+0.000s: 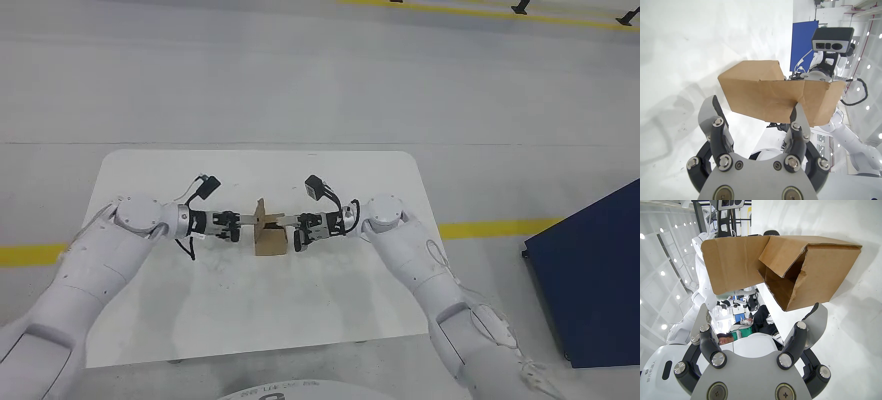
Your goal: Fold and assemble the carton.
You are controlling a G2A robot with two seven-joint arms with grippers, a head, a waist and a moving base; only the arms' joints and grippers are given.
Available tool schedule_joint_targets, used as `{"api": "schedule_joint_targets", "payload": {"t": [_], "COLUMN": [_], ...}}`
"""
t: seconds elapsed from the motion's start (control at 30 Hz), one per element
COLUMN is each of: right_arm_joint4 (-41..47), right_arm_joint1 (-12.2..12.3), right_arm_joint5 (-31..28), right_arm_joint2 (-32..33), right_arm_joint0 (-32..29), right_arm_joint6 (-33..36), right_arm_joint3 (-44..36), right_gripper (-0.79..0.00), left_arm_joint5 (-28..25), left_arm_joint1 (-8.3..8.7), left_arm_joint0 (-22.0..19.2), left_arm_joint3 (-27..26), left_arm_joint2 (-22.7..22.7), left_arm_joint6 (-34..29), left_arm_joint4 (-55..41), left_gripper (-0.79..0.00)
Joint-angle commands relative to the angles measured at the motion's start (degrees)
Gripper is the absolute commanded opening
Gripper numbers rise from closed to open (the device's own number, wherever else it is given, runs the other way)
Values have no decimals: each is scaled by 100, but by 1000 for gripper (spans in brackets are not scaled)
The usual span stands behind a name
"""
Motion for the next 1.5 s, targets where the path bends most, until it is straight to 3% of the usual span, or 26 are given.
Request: {"api": "schedule_joint_targets", "payload": {"t": [0.0,0.27,0.6,0.87,1.1,1.33,1.47], "right_arm_joint4": [24,424,555,502,594,480,296], "right_arm_joint1": [-10,-69,-109,-116,-118,-127,-145], "right_arm_joint5": [-6,-305,-466,-346,-476,-190,-12], "right_arm_joint2": [-30,-127,-230,-296,-305,-371,-469], "right_arm_joint0": [-74,-129,-10,115,165,271,311], "right_arm_joint6": [-141,-276,-281,-261,-136,-275,-468], "right_arm_joint3": [-91,-30,221,378,513,642,635], "right_gripper": [0,0,0,0,0,0,-129], "left_arm_joint5": [-12,-89,-212,-562,-693,-237,7], "left_arm_joint1": [-30,-164,-308,-284,-153,-40,0], "left_arm_joint0": [-36,-162,-276,-385,-405,-310,-186], "left_arm_joint3": [63,295,556,702,258,-494,-854], "left_arm_joint2": [44,205,330,134,-102,-162,-152], "left_arm_joint6": [-1,-5,19,-93,-97,158,354], "left_arm_joint4": [13,6,-36,-295,-267,233,518], "left_gripper": [-132,-126,-188,-92,-58,-95,-108]}}
